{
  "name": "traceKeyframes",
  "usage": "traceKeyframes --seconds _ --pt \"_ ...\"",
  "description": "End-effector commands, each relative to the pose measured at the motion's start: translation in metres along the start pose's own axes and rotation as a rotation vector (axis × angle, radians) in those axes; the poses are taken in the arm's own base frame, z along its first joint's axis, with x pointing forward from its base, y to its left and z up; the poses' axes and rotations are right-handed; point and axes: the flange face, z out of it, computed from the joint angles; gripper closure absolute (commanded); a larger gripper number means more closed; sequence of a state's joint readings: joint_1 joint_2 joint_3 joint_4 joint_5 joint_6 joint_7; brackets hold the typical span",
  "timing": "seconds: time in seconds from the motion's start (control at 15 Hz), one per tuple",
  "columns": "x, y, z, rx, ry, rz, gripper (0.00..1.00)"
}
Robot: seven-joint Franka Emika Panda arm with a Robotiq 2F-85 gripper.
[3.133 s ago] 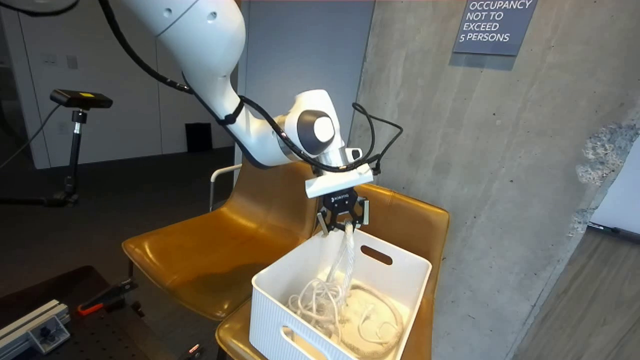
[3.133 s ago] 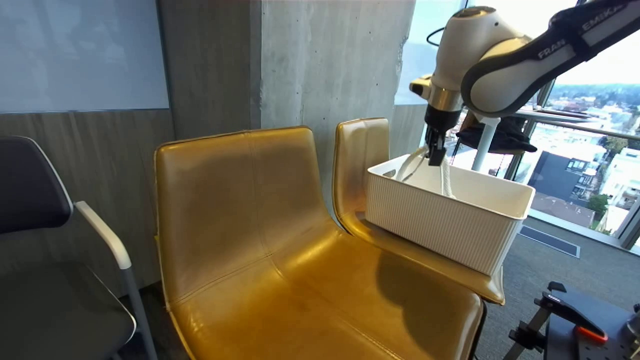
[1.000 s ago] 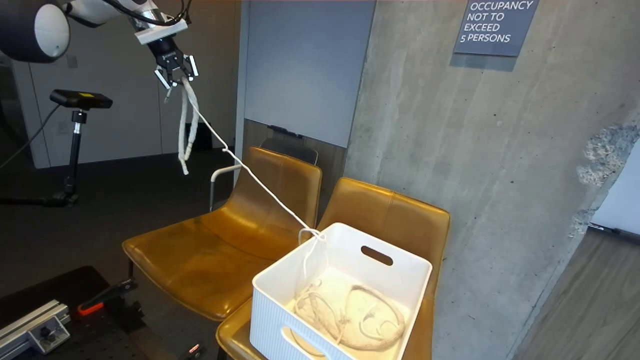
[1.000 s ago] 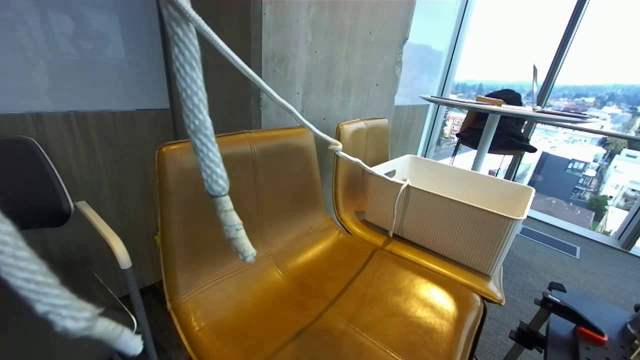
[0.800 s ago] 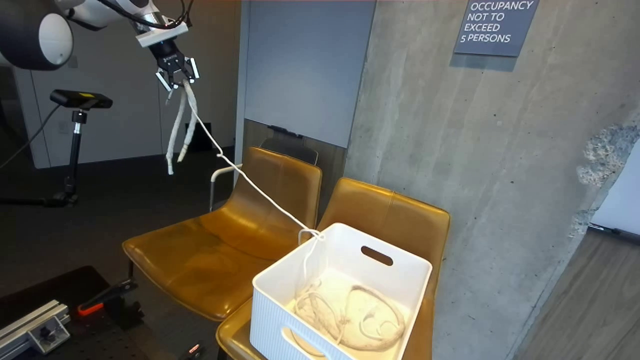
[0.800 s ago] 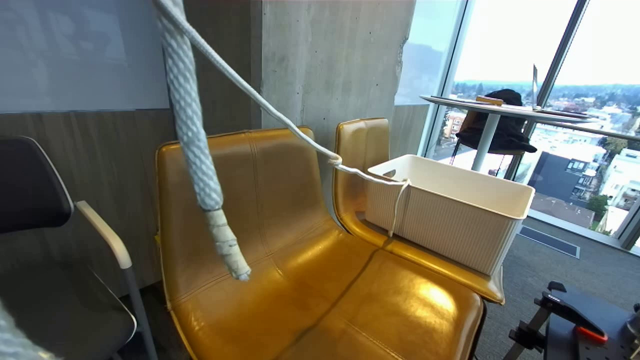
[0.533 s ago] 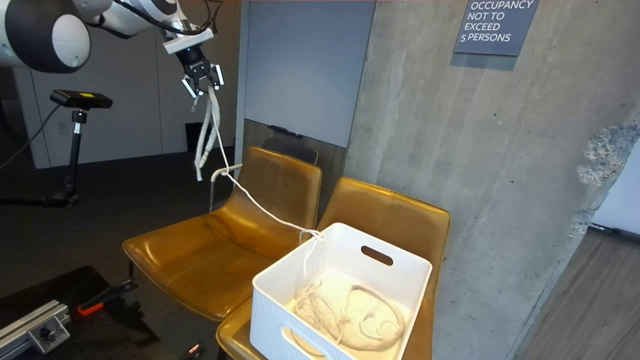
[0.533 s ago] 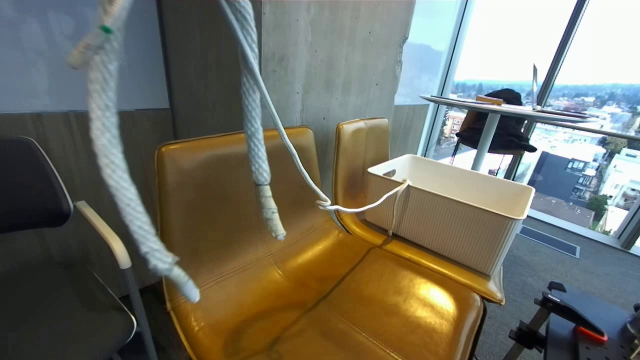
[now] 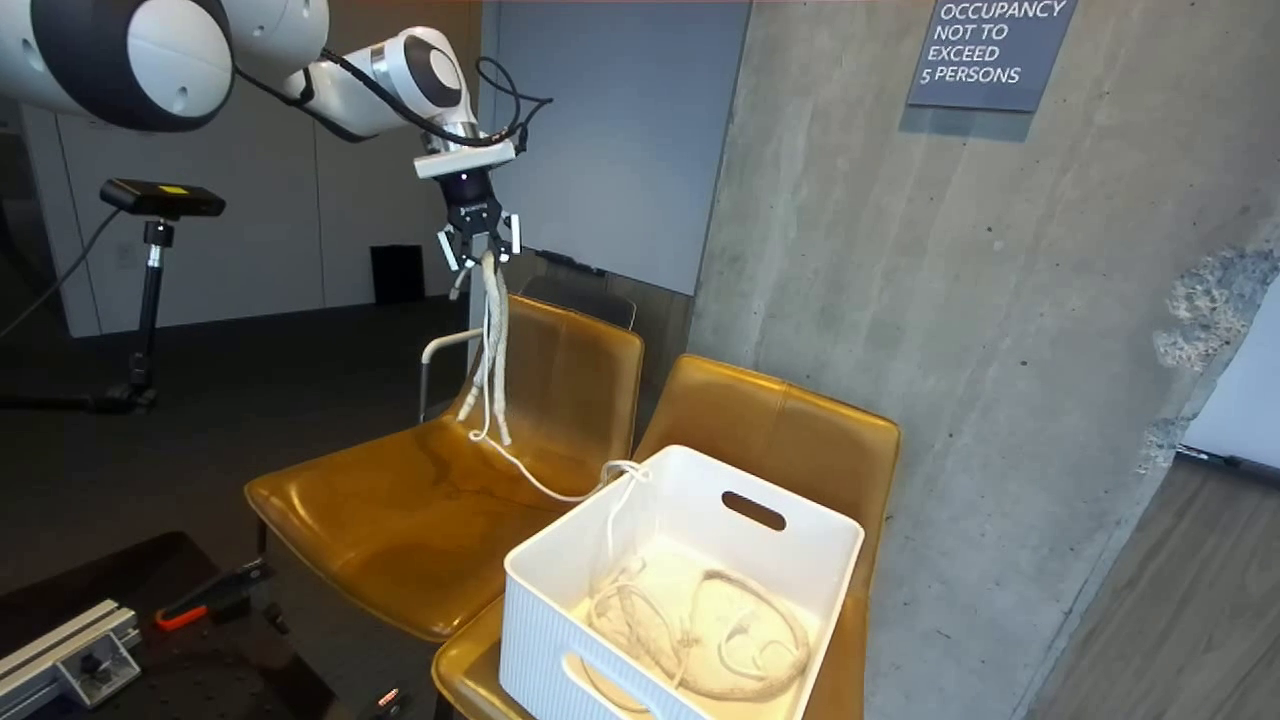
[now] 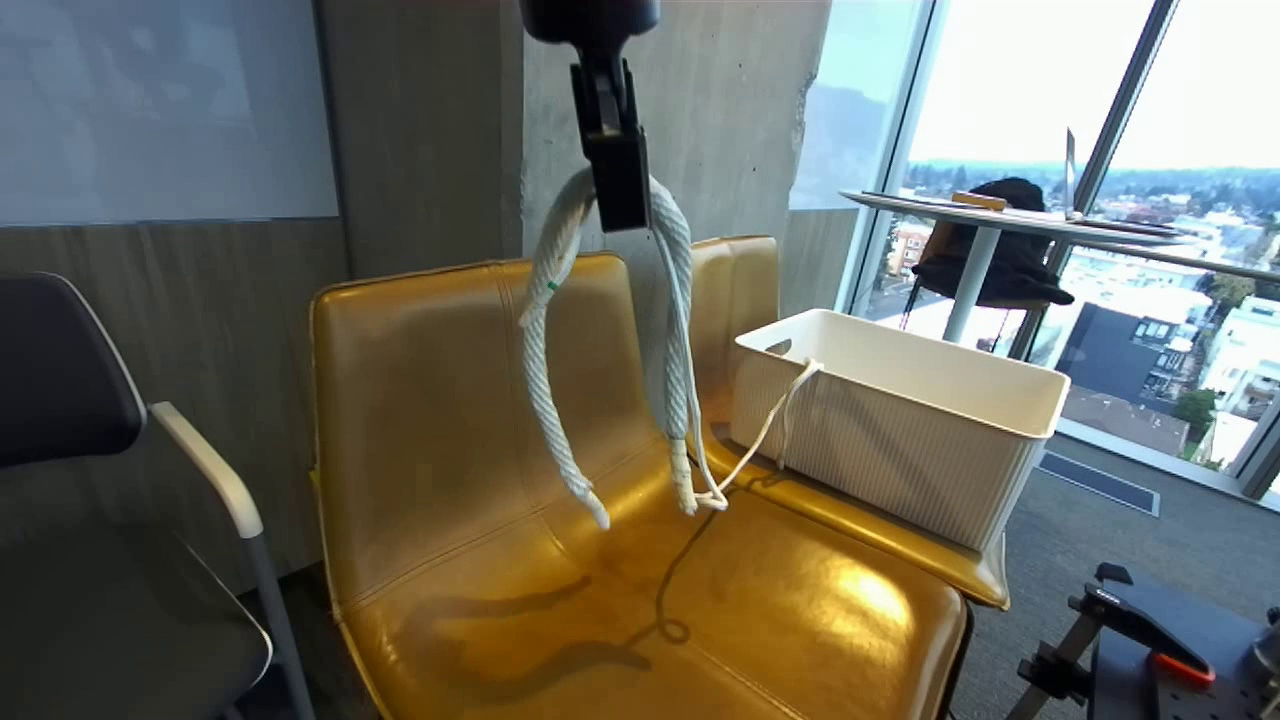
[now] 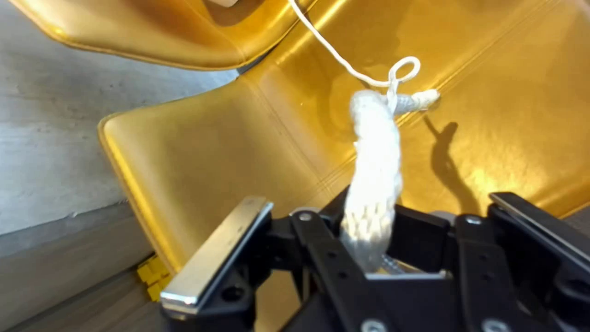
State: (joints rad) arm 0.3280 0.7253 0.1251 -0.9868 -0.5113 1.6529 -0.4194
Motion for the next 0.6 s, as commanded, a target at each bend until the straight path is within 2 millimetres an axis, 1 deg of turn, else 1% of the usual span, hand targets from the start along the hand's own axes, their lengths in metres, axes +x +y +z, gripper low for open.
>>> traceKeyframes --seconds 0.0,0.2,0.33,0.4,0.47,0.53 --pt "-0.028 -0.009 0.036 0.065 -0.041 0.029 1.00" --pt "-0.047 -0.011 0.073 0.087 -0.048 0.053 1.00" --pt "-0.060 -0.014 0.092 0.097 -0.036 0.065 1.00" --pt "-0.067 -0.017 0.101 0.101 -0.027 0.066 0.75" --pt "-0.073 -0.020 0.108 0.107 -0.009 0.069 0.74" --pt "-0.080 -0.024 0.115 0.110 0.008 0.072 0.67"
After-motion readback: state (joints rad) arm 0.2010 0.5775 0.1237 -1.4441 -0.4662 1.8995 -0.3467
